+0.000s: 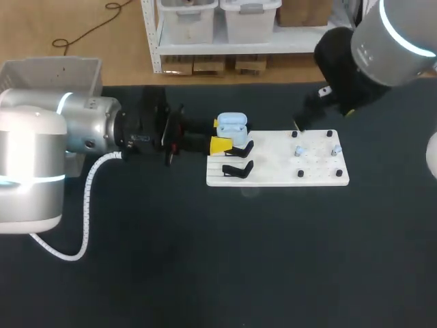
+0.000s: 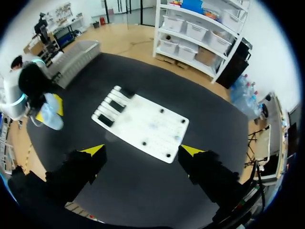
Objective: Pick up each earbud case from the left stands, insert the matching earbuds, close the lid, and place the case in the box.
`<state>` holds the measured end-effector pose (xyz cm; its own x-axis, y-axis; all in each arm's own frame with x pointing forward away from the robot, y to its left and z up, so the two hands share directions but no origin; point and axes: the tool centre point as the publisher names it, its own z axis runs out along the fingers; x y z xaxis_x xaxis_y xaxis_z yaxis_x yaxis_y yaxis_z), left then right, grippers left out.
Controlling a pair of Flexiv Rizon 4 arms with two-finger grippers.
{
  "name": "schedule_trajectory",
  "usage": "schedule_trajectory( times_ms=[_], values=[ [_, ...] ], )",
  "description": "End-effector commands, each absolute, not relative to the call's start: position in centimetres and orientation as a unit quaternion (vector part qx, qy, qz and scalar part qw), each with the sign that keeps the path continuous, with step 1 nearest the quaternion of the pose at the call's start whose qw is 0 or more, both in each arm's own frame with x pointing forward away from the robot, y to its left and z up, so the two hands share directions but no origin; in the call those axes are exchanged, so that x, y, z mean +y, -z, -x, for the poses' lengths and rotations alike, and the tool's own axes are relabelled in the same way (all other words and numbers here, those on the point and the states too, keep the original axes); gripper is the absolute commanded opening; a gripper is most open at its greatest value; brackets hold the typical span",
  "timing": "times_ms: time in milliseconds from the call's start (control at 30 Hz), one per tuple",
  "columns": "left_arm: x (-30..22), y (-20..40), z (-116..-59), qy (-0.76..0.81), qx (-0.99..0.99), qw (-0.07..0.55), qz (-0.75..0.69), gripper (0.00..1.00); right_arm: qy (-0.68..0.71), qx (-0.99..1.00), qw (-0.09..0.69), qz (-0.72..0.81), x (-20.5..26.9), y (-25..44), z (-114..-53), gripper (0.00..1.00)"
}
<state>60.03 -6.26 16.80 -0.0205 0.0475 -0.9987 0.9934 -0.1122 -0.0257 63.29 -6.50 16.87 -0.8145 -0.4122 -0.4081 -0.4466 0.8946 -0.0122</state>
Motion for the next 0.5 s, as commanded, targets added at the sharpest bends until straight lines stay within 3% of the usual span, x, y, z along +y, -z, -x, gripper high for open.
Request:
schedule_trajectory(
  times_ms=[33, 500],
  values=[
    [-6.2, -16.8, -60.0, 0.521, 0.487, 0.454, -0.535, 0.00, -0.015, 0.954, 0.199, 0.224, -6.9, -16.0, -63.9, 1.00],
    [-6.2, -16.8, -60.0, 0.521, 0.487, 0.454, -0.535, 0.00, 0.052, 0.960, 0.133, 0.241, -11.1, -11.7, -66.0, 1.00]
  ],
)
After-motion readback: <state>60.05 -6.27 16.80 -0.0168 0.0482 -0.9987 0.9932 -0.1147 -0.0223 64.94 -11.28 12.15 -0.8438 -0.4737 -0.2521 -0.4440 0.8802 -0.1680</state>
